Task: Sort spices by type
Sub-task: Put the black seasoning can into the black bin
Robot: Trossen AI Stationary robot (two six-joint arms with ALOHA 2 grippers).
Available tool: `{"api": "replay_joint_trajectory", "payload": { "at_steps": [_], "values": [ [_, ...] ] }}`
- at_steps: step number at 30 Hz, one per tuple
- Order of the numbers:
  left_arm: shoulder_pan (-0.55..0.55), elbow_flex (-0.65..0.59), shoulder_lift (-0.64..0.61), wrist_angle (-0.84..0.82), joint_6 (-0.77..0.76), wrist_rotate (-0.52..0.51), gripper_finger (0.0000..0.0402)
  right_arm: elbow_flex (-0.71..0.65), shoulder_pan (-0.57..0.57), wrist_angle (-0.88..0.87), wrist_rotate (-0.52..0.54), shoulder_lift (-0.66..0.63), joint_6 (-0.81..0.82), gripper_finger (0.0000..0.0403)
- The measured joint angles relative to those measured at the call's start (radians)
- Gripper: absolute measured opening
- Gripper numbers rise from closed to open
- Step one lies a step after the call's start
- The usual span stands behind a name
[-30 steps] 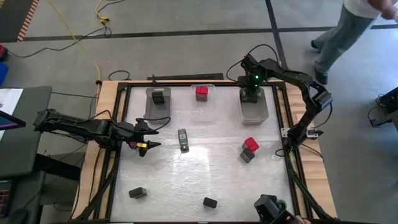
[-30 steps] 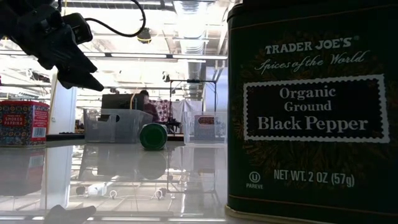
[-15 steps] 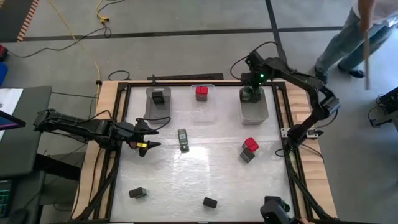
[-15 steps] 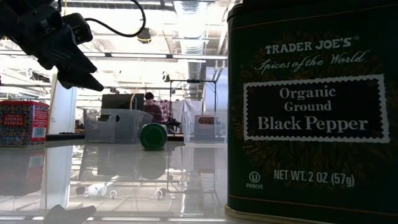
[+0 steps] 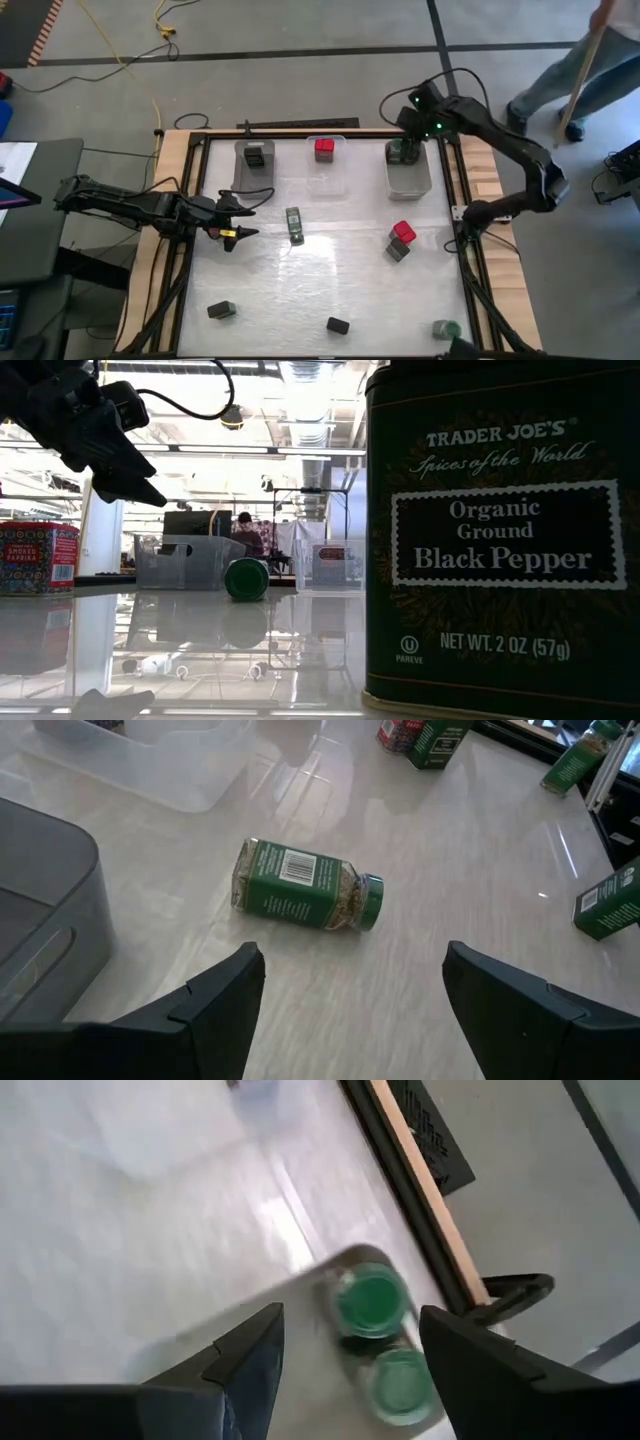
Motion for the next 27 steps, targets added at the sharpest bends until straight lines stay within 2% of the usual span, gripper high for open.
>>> {"api": "replay_joint_trajectory", "payload": {
  "at_steps": [8, 14, 18, 21, 27],
  "values": [
    [0.0, 0.0, 0.0, 0.0, 0.0, 0.0, 0.0295, 0.0, 0.173, -0.138, 0.021, -0.065, 0.381, 0.026],
    [0.0, 0.0, 0.0, 0.0, 0.0, 0.0, 0.0295, 0.0, 0.367, -0.25, 0.214, -0.066, 0.574, 0.026],
    [0.0, 0.0, 0.0, 0.0, -0.012, 0.0, 0.0295, -0.008, 0.484, -0.26, 0.248, -0.083, 0.65, 0.026],
    [0.0, 0.0, 0.0, 0.0, -0.013, 0.0, 0.0295, -0.068, 0.564, -0.218, 0.248, -0.131, 0.707, 0.026],
    [0.0, 0.0, 0.0, 0.0, -0.014, 0.0, 0.0295, -0.282, 0.735, -0.153, 0.308, -0.247, 0.968, 0.026]
  ]
}}
